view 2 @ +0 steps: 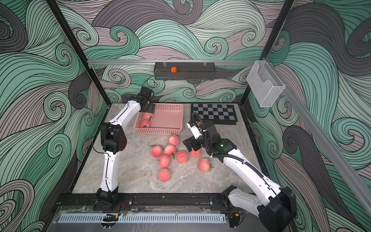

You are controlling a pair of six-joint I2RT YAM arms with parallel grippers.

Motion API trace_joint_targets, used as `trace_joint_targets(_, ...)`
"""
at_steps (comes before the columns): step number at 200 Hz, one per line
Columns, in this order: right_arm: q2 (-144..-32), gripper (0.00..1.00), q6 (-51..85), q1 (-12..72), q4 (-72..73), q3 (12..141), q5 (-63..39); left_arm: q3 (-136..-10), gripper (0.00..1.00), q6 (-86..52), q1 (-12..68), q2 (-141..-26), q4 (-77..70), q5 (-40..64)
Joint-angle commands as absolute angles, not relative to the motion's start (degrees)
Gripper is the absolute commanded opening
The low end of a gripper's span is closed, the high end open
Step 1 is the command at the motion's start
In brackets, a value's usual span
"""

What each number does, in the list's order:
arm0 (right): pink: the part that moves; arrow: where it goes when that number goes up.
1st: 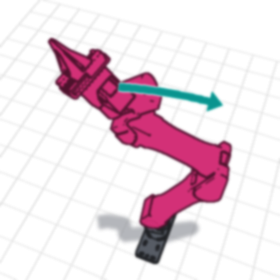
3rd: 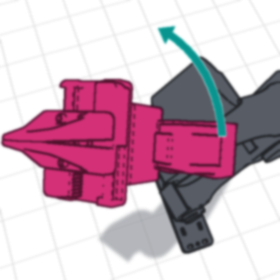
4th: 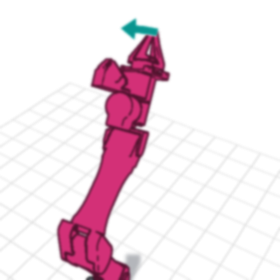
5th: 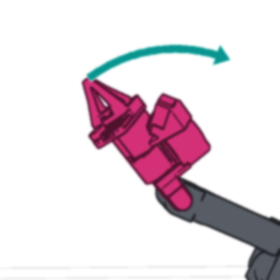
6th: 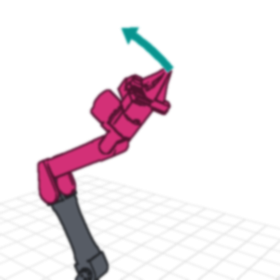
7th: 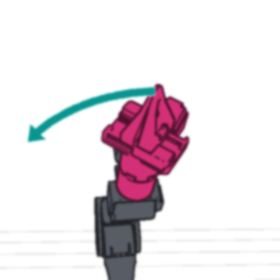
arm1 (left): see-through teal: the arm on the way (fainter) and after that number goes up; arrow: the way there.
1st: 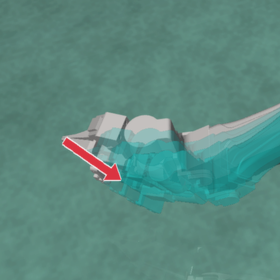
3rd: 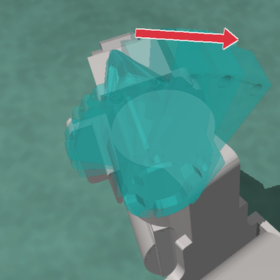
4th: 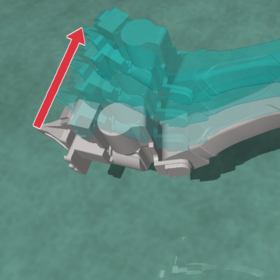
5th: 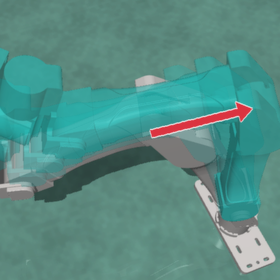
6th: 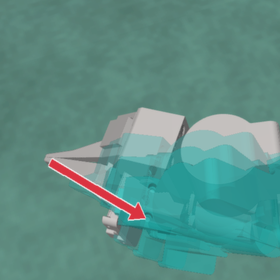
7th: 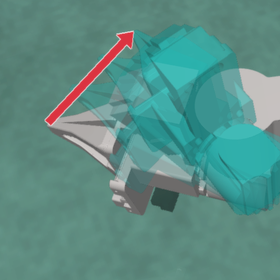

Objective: Put the peaches into the basket
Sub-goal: Place the peach in the basket, then pick up the peach from the center of the board.

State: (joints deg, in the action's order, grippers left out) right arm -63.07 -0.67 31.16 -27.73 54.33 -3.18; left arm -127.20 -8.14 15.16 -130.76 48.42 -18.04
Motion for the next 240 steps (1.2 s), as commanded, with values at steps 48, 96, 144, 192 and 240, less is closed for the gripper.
trace_joint_targets(48, -57.8, 0.99, 2.2, 31.0, -31.7, 52.0, -3.1, -113.1, 0.92, -15.6, 18.1, -114.8, 51.3, -8.9)
trace_joint_targets(96, -54.9, 0.99, 7.4, 31.1, -34.1, 49.2, -4.7, -89.9, 0.92, -18.3, 23.4, -98.7, 42.6, -4.9)
trace_joint_targets(144, -51.7, 0.99, 12.0, 31.1, -34.1, 44.0, -3.0, -74.3, 0.92, -21.7, 28.7, -87.4, 39.3, -1.1)
trace_joint_targets(192, -49.3, 0.99, 16.7, 31.4, -36.8, 40.9, -0.3, -65.0, 0.92, -23.2, 31.5, -76.2, 37.4, 1.4)
trace_joint_targets(240, -52.0, 0.99, 21.2, 32.9, -38.5, 39.0, 4.8, -60.4, 0.92, -24.3, 31.6, -71.9, 34.9, 8.4)
